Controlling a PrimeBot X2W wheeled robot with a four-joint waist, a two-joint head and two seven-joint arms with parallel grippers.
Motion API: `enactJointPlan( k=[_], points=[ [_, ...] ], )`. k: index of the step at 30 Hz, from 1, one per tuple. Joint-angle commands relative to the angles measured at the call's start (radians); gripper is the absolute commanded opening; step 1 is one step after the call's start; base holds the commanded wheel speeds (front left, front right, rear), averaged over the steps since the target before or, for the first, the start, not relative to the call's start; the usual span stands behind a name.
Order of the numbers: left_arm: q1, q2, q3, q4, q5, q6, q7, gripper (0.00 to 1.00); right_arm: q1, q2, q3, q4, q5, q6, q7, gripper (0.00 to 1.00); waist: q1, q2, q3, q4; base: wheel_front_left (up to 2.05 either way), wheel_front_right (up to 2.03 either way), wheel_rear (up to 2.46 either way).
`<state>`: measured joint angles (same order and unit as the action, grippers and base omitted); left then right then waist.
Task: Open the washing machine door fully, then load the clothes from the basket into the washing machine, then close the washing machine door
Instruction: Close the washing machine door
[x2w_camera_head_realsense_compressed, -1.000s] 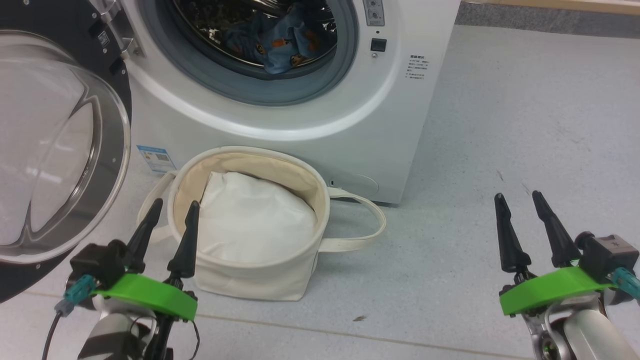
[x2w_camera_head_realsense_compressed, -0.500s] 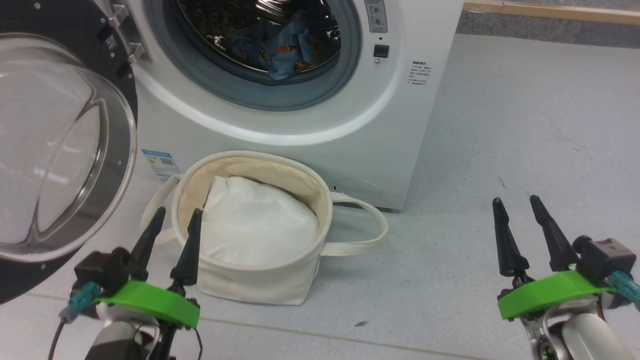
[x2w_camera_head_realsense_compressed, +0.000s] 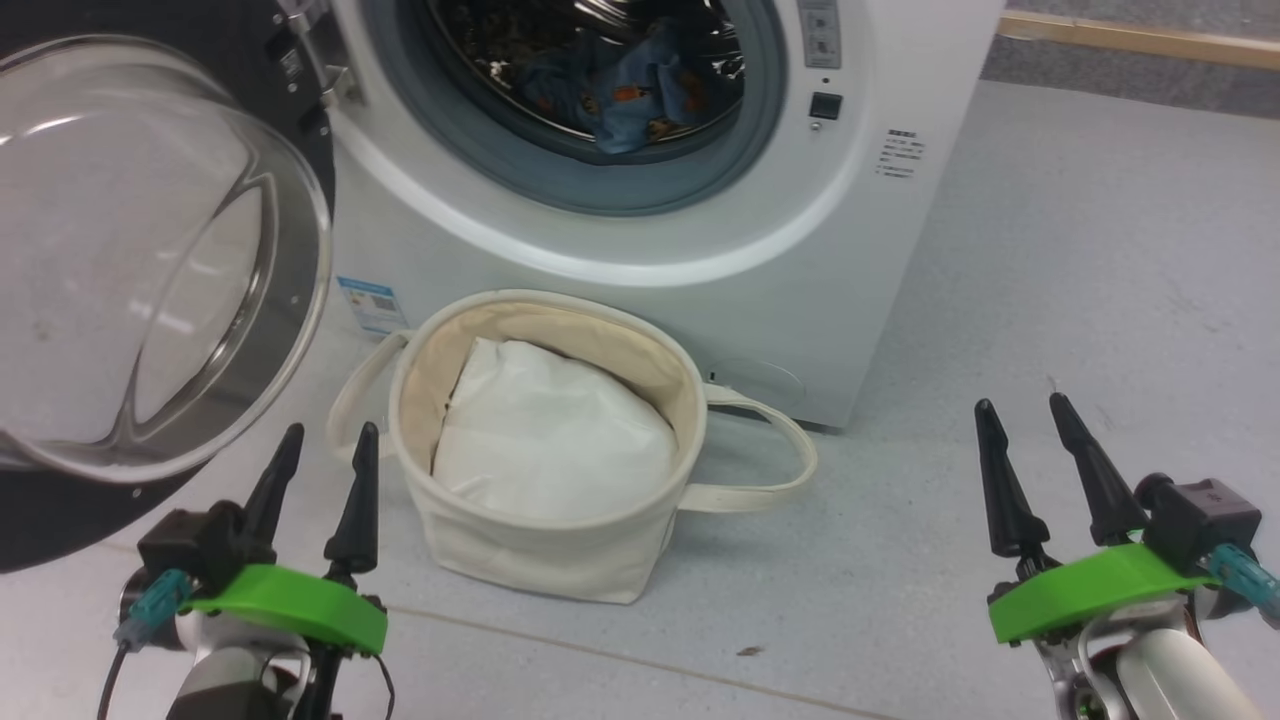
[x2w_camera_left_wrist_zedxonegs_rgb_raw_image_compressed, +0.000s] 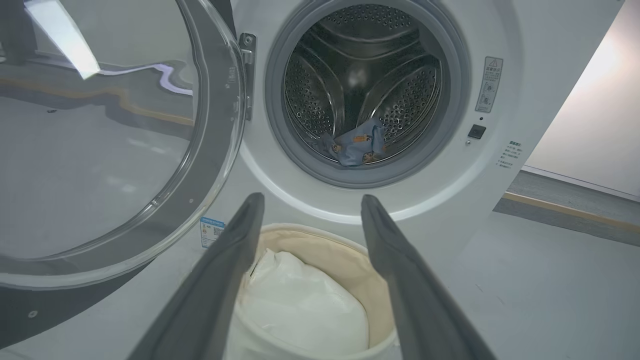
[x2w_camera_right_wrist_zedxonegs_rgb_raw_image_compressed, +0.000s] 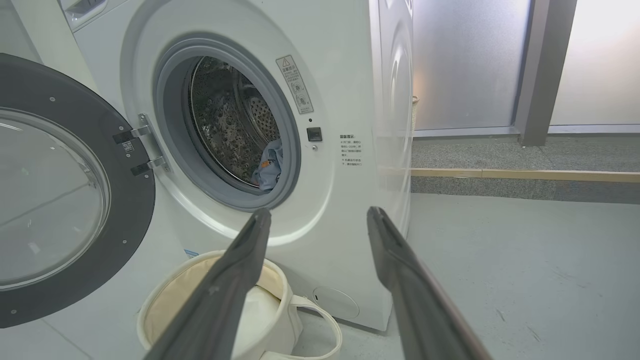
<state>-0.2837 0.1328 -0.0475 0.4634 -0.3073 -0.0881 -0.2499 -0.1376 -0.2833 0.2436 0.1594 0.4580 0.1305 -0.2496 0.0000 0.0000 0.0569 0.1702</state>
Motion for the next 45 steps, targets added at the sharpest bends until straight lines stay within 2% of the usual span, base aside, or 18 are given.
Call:
enactJointPlan(
  k=[1,16,33,45],
  points=[
    [-0.025,0.016,0.040,-0.032,0.010,0.003,-0.012,1.00,-0.012,-0.010,0.018,-0.028,0.007,0.000,-0.012,1.00,0.0000,0.0000,-0.001,0.011,0.00,0.00,0.00],
    [0.018,-0.010,0.096,-0.042,0.026,-0.007,-0.012,1.00,-0.005,-0.006,0.045,-0.012,0.024,0.000,-0.012,1.00,0.0000,0.0000,-0.035,0.152,0.00,0.00,0.00],
    [0.034,-0.012,0.099,-0.037,0.038,-0.019,-0.012,1.00,-0.016,-0.004,0.069,0.000,0.046,0.000,-0.012,1.00,0.0000,0.0000,-0.058,0.320,0.00,0.00,0.00],
    [0.095,-0.005,0.148,-0.115,0.037,0.006,-0.012,1.00,-0.117,-0.007,0.166,0.035,0.073,0.000,-0.012,1.00,0.0000,0.0000,-0.024,0.354,0.00,0.00,0.00]
  ],
)
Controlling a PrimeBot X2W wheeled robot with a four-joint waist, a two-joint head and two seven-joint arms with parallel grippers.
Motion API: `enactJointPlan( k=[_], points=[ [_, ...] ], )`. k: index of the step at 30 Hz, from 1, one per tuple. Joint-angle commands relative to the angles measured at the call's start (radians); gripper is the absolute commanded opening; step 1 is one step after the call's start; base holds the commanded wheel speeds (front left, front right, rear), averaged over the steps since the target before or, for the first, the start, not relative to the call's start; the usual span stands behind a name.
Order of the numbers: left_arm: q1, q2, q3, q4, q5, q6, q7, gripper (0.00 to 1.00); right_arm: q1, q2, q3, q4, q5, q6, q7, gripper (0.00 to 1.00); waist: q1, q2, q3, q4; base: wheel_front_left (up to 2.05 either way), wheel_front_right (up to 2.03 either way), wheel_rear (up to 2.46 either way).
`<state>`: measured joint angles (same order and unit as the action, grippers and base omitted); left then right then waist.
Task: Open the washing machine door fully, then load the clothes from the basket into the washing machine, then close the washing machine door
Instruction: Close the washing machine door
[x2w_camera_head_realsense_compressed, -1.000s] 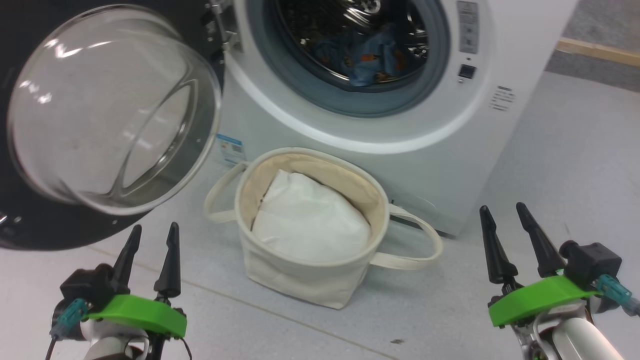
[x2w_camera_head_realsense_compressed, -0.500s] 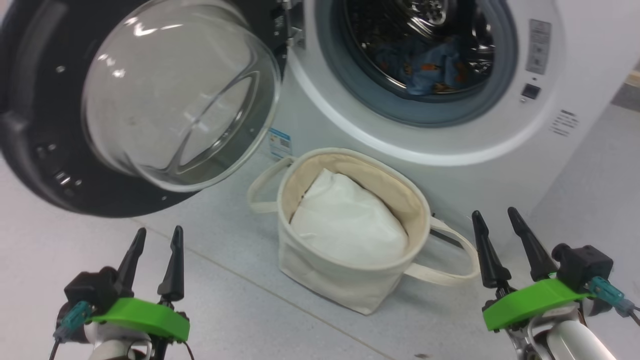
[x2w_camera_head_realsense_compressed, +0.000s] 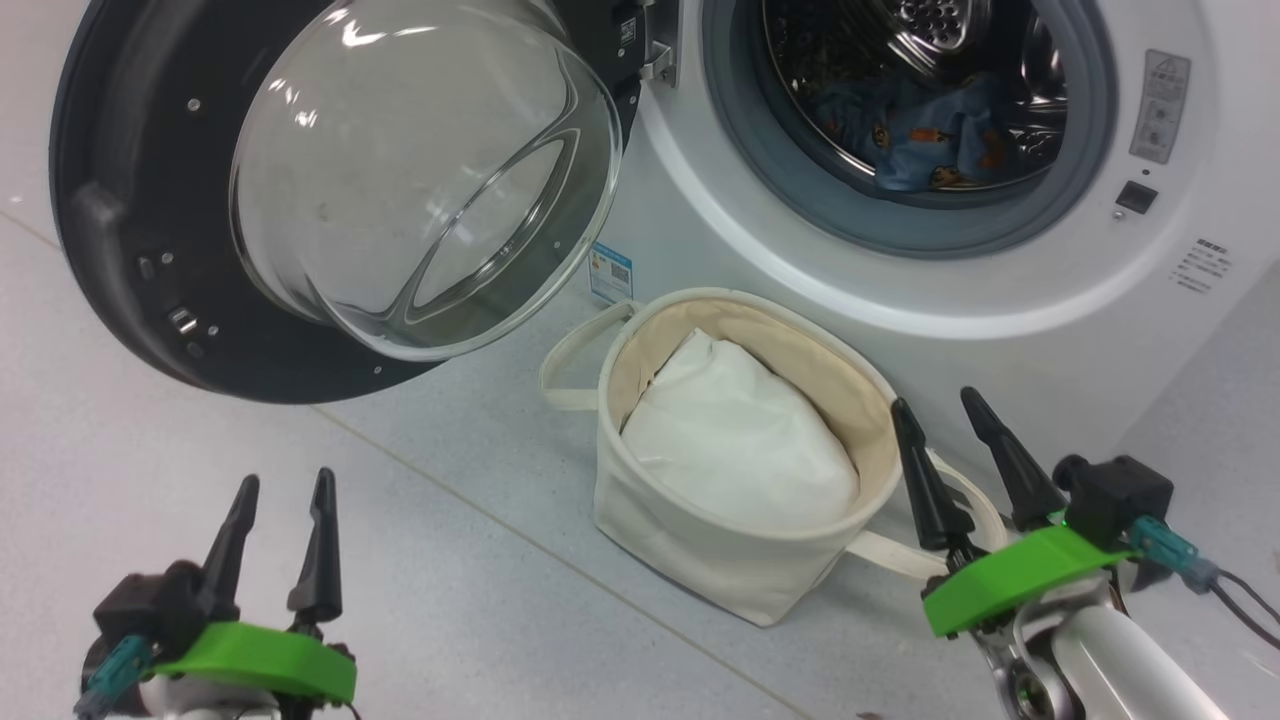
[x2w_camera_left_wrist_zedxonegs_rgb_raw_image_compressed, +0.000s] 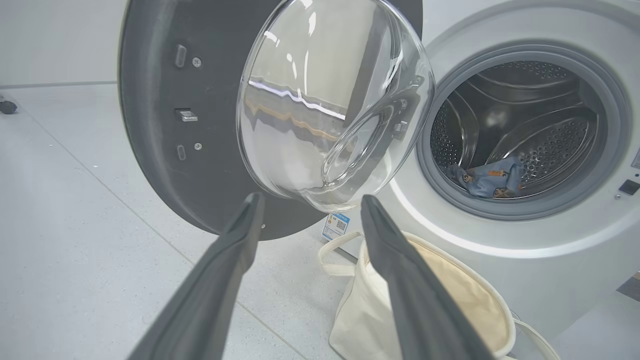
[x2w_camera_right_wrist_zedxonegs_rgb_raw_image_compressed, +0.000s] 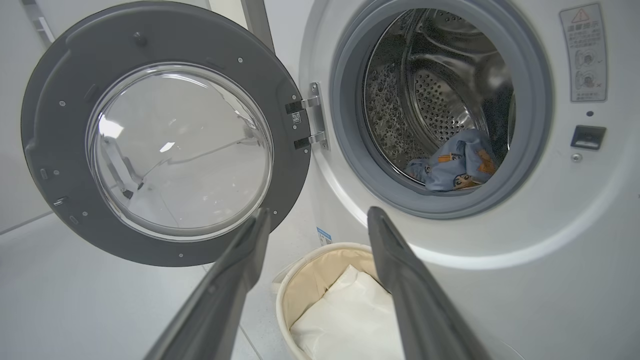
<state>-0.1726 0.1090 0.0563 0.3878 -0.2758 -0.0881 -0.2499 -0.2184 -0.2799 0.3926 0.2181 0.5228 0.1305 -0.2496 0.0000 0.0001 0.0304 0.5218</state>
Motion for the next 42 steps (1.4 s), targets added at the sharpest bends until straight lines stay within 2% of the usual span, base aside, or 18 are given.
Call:
enactJointPlan(
  k=[1,10,30,31,32,33,34,41,42],
  points=[
    [-0.016,0.019,0.045,-0.039,0.005,0.006,-0.012,1.00,-0.036,-0.011,0.017,-0.023,0.009,0.000,-0.012,1.00,0.0000,-0.0001,0.003,0.002,0.00,0.00,0.00],
    [0.015,0.013,0.065,-0.078,0.010,0.015,-0.012,1.00,-0.076,-0.011,0.056,0.002,0.030,0.000,-0.012,1.00,0.0000,-0.0001,0.003,0.005,0.00,0.00,0.00],
    [-0.005,0.040,0.068,-0.119,0.035,0.005,-0.012,1.00,-0.054,-0.006,0.047,0.004,0.029,0.000,-0.012,1.00,0.0000,-0.0001,-0.014,0.000,0.00,0.00,0.00],
    [-0.008,0.044,0.066,-0.130,0.036,0.002,-0.012,0.93,-0.054,-0.006,0.047,0.004,0.030,0.000,-0.012,1.00,0.0000,-0.0001,-0.015,0.000,0.00,0.00,0.00],
    [-0.011,0.048,0.066,-0.141,0.037,-0.001,-0.012,0.41,-0.053,-0.006,0.046,0.004,0.030,0.000,-0.012,1.00,0.0000,-0.0001,-0.015,0.000,0.00,0.00,0.00],
    [-0.014,0.053,0.069,-0.154,0.036,-0.004,-0.012,0.12,-0.053,-0.006,0.046,0.004,0.031,0.000,-0.012,1.00,0.0000,-0.0001,-0.015,0.000,0.00,0.00,0.00],
    [-0.021,0.062,0.079,-0.182,0.030,-0.010,-0.012,0.00,-0.053,-0.006,0.045,0.004,0.032,0.000,-0.012,1.00,0.0000,-0.0001,-0.016,0.000,0.00,0.00,0.00],
    [-0.069,0.115,0.118,-0.267,-0.022,-0.029,-0.012,0.00,-0.050,-0.009,0.043,0.006,0.031,0.000,-0.012,1.00,0.0000,-0.0001,-0.017,-0.002,0.00,0.00,0.00],
    [-0.093,0.135,0.133,-0.266,-0.061,-0.033,-0.008,0.00,-0.050,-0.010,0.040,0.007,0.030,0.000,-0.012,1.00,0.0000,-0.0001,-0.019,-0.004,0.00,0.00,0.00]
  ],
)
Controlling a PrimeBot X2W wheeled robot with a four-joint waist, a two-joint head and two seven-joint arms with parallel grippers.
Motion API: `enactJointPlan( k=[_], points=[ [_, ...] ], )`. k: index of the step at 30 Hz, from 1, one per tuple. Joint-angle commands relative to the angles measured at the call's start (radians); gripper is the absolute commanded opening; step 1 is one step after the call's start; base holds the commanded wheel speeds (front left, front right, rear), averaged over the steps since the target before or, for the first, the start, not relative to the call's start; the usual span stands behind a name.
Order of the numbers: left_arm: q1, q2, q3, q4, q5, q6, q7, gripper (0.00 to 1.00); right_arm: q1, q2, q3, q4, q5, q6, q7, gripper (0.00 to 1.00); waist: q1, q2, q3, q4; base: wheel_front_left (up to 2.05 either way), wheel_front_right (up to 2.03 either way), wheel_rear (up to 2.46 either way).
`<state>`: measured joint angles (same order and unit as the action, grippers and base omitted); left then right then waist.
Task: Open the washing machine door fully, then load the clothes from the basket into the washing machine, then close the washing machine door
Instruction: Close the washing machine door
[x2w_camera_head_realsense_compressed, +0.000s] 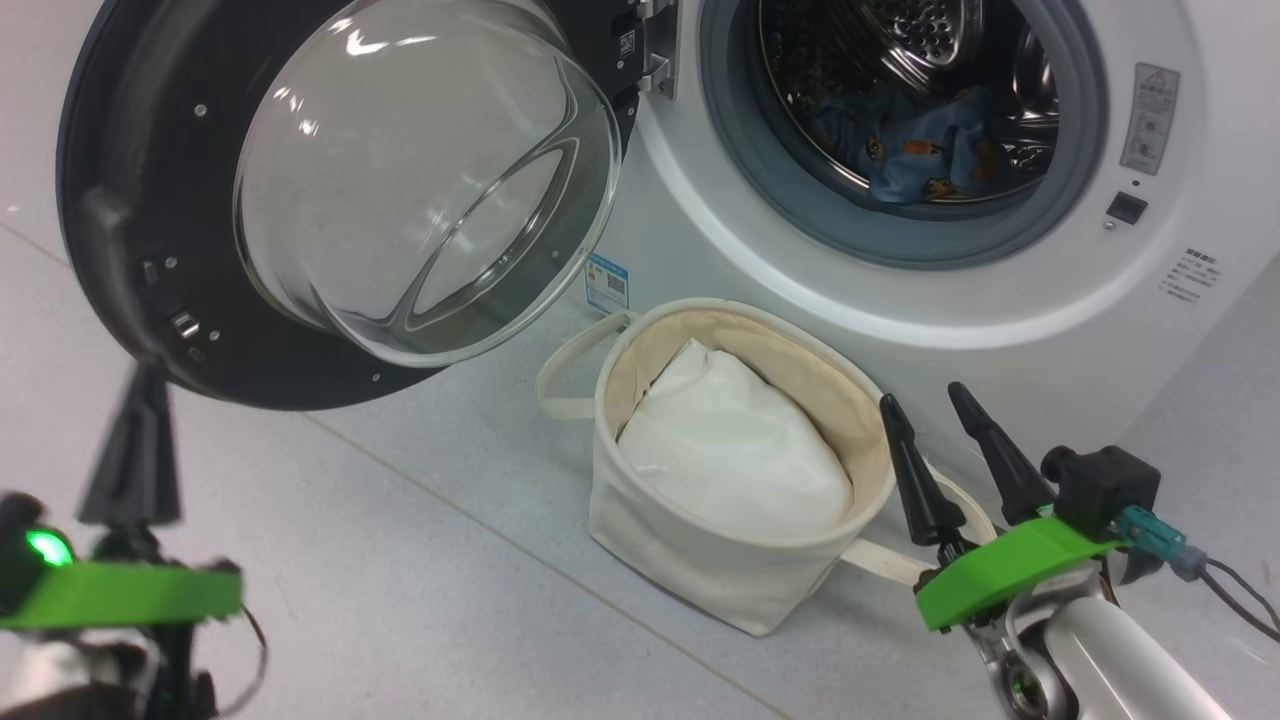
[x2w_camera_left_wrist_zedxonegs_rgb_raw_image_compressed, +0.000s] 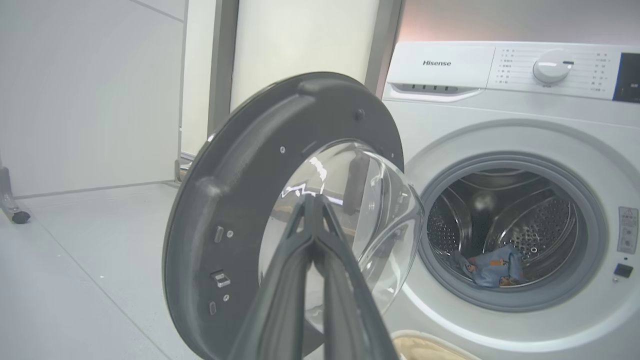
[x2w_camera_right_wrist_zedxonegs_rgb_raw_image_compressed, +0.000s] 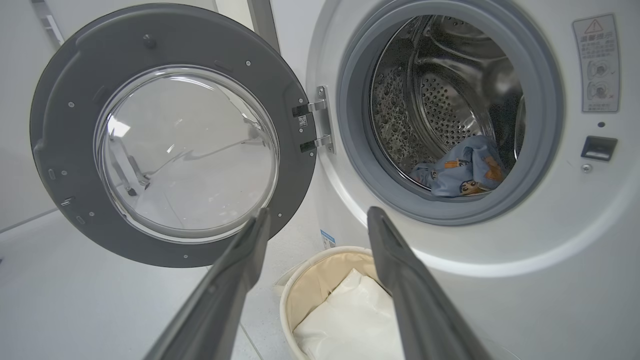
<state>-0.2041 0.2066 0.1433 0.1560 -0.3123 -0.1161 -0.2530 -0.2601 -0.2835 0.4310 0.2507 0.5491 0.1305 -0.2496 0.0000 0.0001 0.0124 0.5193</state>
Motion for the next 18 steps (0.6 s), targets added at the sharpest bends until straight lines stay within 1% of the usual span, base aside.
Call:
enactJointPlan(
  k=[1,2,3,4,6,9,10,12,14,16,18],
  points=[
    [-0.076,0.046,0.058,-0.030,-0.055,-0.007,0.002,0.00,-0.008,-0.007,-0.001,-0.026,0.003,0.000,-0.012,1.00,0.0000,-0.0001,-0.002,-0.002,0.00,0.00,0.00],
    [-0.091,0.062,0.065,-0.026,-0.072,-0.008,0.011,0.00,-0.006,-0.007,-0.003,-0.026,0.003,0.000,-0.012,1.00,0.0000,-0.0001,-0.003,-0.004,0.00,0.00,0.00],
    [-0.091,0.062,0.065,-0.026,-0.072,-0.008,0.011,0.00,-0.006,-0.007,-0.003,-0.026,0.003,0.000,-0.012,1.00,0.0000,-0.0001,-0.003,-0.004,0.00,0.00,0.00],
    [-0.108,0.068,0.078,-0.018,-0.108,-0.009,0.023,0.00,-0.004,-0.008,-0.005,-0.026,0.002,0.000,-0.012,1.00,0.0000,-0.0001,-0.005,-0.005,0.00,0.00,0.00],
    [-0.132,0.117,0.083,-0.006,-0.110,-0.010,0.036,0.00,0.002,-0.010,-0.007,-0.026,0.000,0.000,-0.012,1.00,0.0000,-0.0001,-0.008,-0.008,0.00,0.00,0.00],
    [-0.177,0.149,0.111,0.030,-0.161,-0.012,0.049,0.00,0.012,-0.016,-0.012,-0.025,-0.002,0.000,-0.012,1.00,0.0000,-0.0001,-0.009,-0.013,0.00,0.00,0.00],
    [-0.198,0.150,0.129,0.049,-0.197,-0.012,0.057,0.00,0.015,-0.018,-0.013,-0.025,-0.003,0.000,-0.012,1.00,0.0000,-0.0001,-0.010,-0.014,0.00,0.00,0.00],
    [-0.234,0.171,0.154,0.091,-0.236,-0.012,0.069,0.00,0.019,-0.025,-0.013,-0.026,-0.005,0.000,-0.012,1.00,0.0000,-0.0001,-0.008,-0.018,0.00,0.00,0.00],
    [-0.286,0.160,0.204,0.148,-0.333,-0.013,0.095,0.00,0.021,-0.033,-0.014,-0.028,-0.006,0.000,-0.012,1.00,0.0000,-0.0001,-0.008,-0.022,0.00,0.00,0.00],
    [-0.334,0.165,0.248,0.213,-0.406,-0.012,0.125,0.00,0.023,-0.041,-0.015,-0.031,-0.007,0.000,-0.012,1.00,0.0000,-0.0001,-0.008,-0.026,0.00,0.00,0.00],
    [-0.364,0.194,0.251,0.273,-0.414,-0.012,0.144,0.00,0.026,-0.050,-0.013,-0.033,-0.008,0.000,-0.012,1.00,0.0000,-0.0001,-0.007,-0.032,0.00,0.00,0.00]
  ],
)
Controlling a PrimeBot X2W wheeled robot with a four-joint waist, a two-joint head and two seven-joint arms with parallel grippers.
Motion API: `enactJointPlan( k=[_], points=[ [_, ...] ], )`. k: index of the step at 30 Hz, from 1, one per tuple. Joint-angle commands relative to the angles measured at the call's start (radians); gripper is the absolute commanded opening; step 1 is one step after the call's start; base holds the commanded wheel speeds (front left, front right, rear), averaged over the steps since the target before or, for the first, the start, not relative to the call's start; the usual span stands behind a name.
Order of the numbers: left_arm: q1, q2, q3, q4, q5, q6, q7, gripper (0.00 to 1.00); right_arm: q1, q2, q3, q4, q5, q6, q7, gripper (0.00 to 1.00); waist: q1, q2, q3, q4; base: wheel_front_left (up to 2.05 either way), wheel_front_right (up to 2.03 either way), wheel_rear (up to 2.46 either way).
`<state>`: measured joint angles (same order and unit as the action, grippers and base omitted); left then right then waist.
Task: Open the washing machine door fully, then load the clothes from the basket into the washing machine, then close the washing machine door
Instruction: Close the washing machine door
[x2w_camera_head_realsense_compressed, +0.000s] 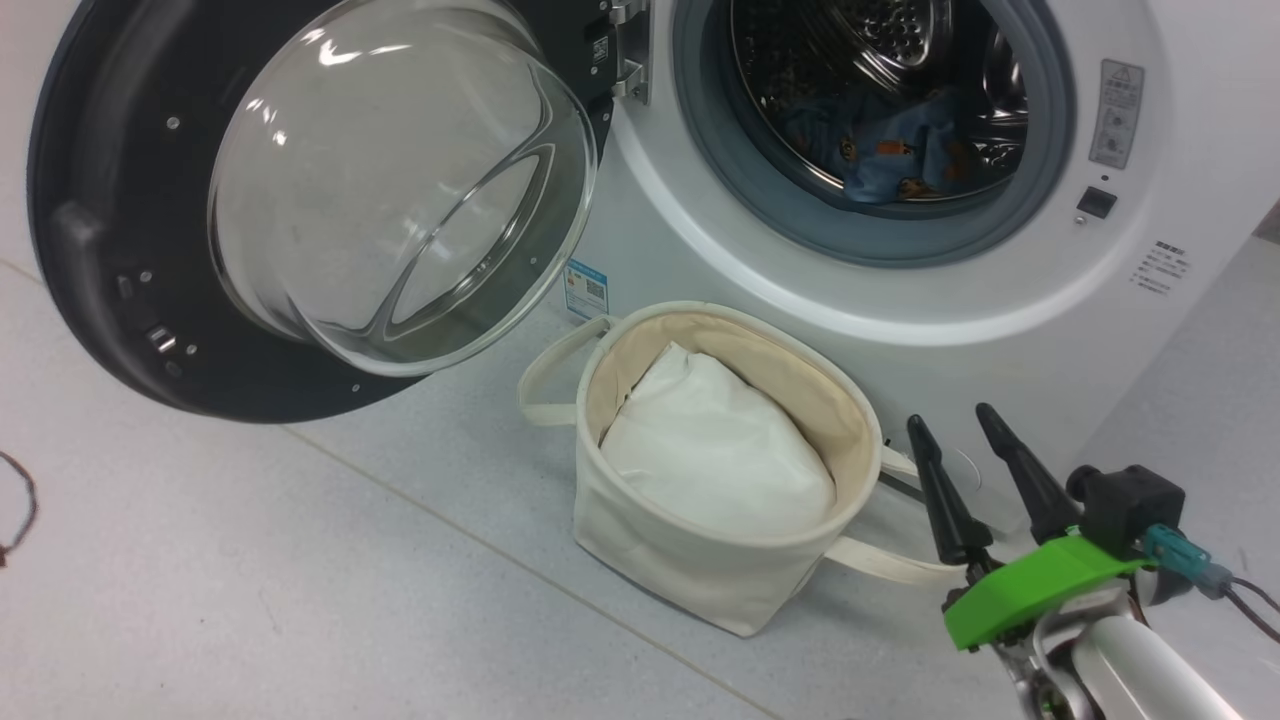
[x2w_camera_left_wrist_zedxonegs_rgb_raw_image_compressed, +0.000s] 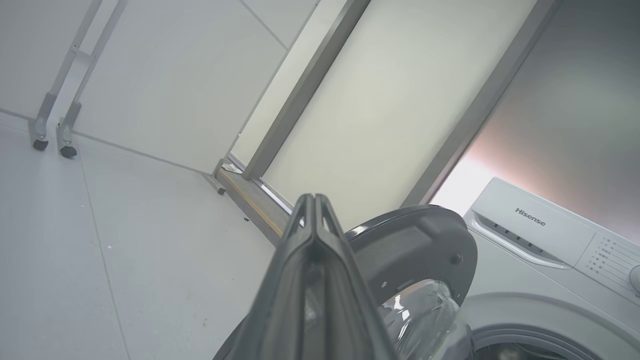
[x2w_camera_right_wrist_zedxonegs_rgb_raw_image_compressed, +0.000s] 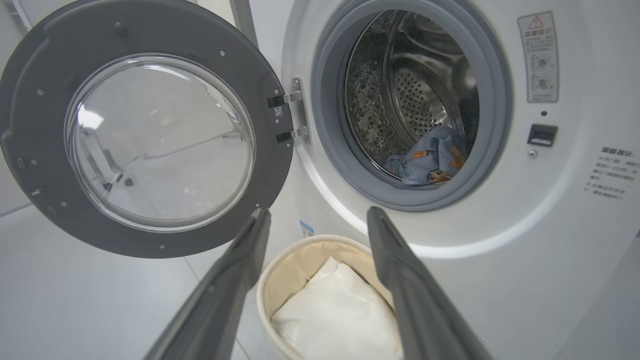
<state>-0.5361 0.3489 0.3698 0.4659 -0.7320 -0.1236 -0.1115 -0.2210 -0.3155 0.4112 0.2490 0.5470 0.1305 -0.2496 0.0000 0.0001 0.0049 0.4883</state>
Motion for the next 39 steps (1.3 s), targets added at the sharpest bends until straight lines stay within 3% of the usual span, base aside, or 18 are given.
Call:
enactJointPlan(
  k=[1,13,30,39],
  points=[
    [-0.054,0.052,0.034,-0.005,-0.018,-0.005,0.014,0.00,-0.011,-0.022,0.006,-0.032,-0.006,0.000,-0.012,1.00,0.0000,-0.0001,0.001,-0.003,0.00,0.00,0.00],
    [-0.206,0.099,0.109,0.282,-0.209,-0.007,0.084,0.00,0.026,-0.094,-0.016,-0.050,-0.012,0.000,-0.012,1.00,0.0000,-0.0001,0.029,-0.036,0.00,0.00,0.00],
    [-0.294,0.104,0.132,0.403,-0.441,-0.007,0.158,0.00,0.013,-0.162,-0.035,-0.081,-0.020,0.000,-0.011,1.00,0.0000,-0.0001,0.150,-0.048,0.00,0.00,0.00],
    [-0.354,0.141,0.188,0.489,-0.558,-0.007,0.202,0.00,-0.022,-0.206,-0.053,-0.121,-0.038,0.000,0.022,1.00,0.0000,-0.0001,0.234,-0.080,0.00,0.00,0.00]
  ],
)
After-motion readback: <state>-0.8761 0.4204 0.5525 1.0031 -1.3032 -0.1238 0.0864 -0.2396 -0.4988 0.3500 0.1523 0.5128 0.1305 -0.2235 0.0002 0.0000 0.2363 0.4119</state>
